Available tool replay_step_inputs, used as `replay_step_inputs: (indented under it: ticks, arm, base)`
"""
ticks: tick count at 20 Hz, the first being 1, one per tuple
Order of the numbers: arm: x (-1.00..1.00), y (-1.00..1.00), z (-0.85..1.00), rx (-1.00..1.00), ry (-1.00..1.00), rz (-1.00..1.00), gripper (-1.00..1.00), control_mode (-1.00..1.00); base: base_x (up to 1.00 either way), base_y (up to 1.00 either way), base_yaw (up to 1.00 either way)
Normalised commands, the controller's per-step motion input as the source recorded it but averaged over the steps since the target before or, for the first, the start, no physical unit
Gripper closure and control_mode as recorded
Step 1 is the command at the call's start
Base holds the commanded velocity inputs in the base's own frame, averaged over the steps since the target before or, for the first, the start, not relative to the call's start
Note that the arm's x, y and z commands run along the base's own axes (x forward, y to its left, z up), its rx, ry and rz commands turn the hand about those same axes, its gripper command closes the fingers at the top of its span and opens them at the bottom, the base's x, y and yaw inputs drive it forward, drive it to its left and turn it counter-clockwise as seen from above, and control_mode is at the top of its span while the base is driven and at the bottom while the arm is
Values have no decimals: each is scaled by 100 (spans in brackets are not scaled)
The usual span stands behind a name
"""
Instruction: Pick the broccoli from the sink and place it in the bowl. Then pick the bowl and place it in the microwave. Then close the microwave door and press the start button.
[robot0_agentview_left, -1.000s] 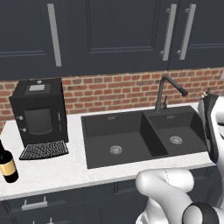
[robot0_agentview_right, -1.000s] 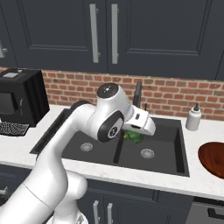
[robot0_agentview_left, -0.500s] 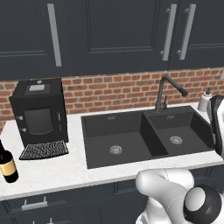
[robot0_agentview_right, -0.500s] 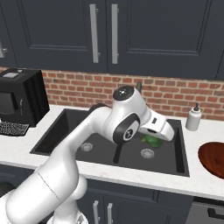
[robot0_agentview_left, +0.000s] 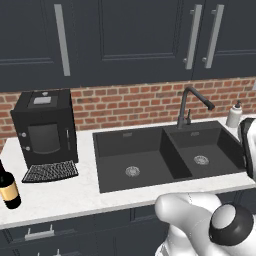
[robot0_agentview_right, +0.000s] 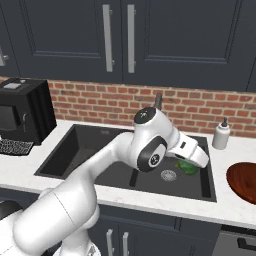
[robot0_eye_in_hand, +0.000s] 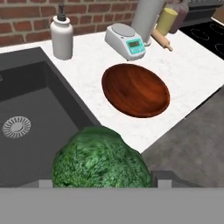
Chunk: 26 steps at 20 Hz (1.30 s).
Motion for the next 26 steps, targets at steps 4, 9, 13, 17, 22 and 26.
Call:
replay_step_inputs:
  ticks: [4,9,13,17,22,26]
  arm:
    - [0,-50,2,0,2,0,100,-100]
    - [0,-40,0,0,3,7,100,-100]
    - [4,-45,-1,0,0,10,100,-100]
    - [10,-39,-7,0,0,8,100,-100]
    - [9,-35,-9,0,0,6,100,-100]
    - [7,-19,-6,0,0,1,100,-100]
  base:
    - [0,0,0]
    - [0,0,0]
    - [0,0,0]
    - [0,0,0]
    - [0,0,0]
    - [0,0,0]
